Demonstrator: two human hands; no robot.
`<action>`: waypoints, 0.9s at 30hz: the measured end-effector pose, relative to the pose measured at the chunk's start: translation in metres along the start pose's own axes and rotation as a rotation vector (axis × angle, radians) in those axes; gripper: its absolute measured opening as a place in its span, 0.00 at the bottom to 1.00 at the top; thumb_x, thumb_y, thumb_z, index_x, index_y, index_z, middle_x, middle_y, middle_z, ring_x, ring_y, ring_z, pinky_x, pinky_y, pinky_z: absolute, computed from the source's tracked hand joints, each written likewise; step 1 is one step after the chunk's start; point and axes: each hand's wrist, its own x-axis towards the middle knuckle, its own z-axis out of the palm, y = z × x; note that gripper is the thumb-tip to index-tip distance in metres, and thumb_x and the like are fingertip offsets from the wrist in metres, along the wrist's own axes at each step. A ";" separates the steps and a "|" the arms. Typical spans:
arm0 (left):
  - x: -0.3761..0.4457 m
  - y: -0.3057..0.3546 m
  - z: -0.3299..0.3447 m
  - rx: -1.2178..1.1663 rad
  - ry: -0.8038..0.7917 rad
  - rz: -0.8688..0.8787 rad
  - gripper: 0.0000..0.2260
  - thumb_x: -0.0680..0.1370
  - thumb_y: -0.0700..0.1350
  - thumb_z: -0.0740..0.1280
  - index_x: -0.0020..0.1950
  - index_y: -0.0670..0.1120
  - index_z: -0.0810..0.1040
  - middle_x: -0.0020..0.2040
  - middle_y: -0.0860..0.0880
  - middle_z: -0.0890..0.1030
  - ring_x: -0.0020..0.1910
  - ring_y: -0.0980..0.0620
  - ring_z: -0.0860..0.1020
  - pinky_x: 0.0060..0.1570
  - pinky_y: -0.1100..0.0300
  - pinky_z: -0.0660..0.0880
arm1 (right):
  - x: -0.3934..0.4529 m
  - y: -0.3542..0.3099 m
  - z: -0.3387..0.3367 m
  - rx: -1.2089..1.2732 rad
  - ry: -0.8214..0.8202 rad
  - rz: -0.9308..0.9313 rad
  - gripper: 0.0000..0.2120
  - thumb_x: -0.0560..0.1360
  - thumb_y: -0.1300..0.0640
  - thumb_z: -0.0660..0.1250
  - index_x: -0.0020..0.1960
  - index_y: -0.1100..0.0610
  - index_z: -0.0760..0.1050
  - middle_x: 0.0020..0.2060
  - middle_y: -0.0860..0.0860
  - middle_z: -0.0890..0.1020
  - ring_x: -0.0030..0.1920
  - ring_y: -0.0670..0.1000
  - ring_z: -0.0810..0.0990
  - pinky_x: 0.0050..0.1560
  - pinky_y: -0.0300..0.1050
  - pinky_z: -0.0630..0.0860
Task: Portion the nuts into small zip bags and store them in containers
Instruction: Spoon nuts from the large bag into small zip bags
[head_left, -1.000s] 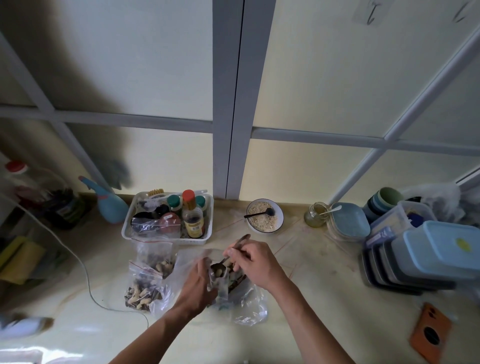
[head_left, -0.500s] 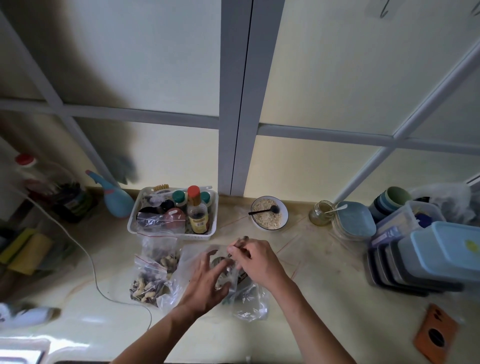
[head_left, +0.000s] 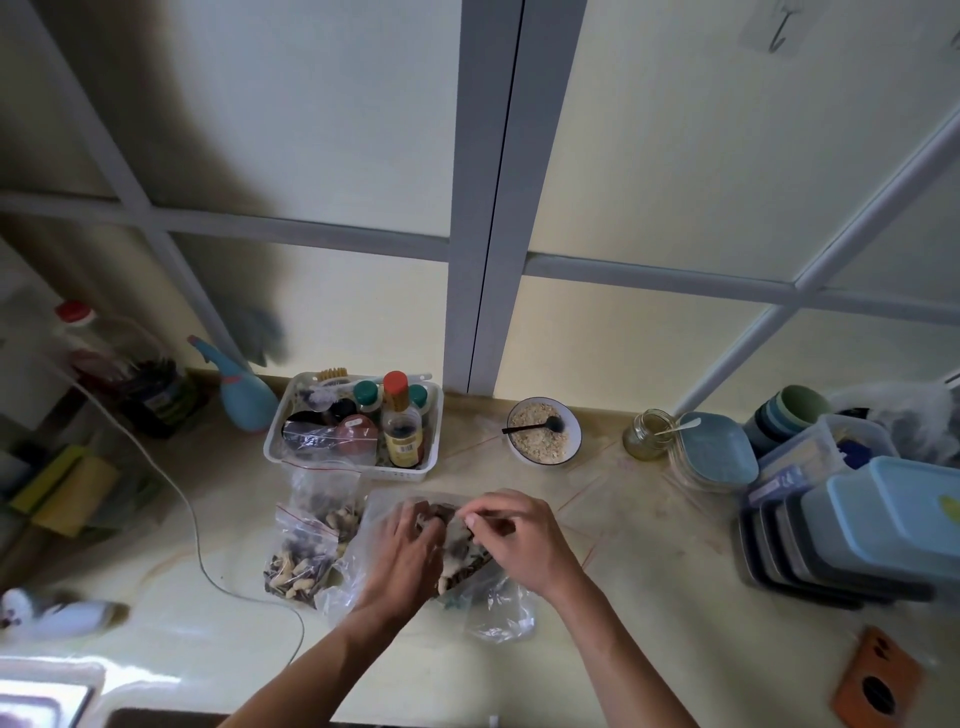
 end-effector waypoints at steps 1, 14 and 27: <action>0.000 -0.001 0.000 0.014 0.021 -0.017 0.14 0.73 0.50 0.64 0.57 0.50 0.78 0.59 0.46 0.73 0.55 0.43 0.73 0.54 0.51 0.70 | -0.004 0.003 0.001 0.031 0.018 -0.002 0.07 0.77 0.52 0.69 0.50 0.47 0.86 0.44 0.42 0.84 0.42 0.46 0.85 0.45 0.45 0.82; -0.004 0.028 -0.009 -0.055 0.044 -0.204 0.07 0.68 0.49 0.79 0.40 0.55 0.83 0.67 0.45 0.72 0.67 0.41 0.68 0.61 0.53 0.62 | -0.049 0.019 0.004 0.195 0.202 -0.006 0.12 0.78 0.64 0.70 0.55 0.51 0.86 0.44 0.43 0.87 0.41 0.45 0.87 0.46 0.37 0.80; -0.025 0.038 -0.027 -0.322 0.024 -0.291 0.02 0.80 0.53 0.68 0.49 0.58 0.75 0.64 0.59 0.68 0.41 0.62 0.82 0.40 0.67 0.80 | -0.041 0.038 -0.022 0.299 0.423 0.020 0.13 0.76 0.70 0.69 0.50 0.55 0.85 0.37 0.49 0.87 0.37 0.49 0.87 0.39 0.40 0.81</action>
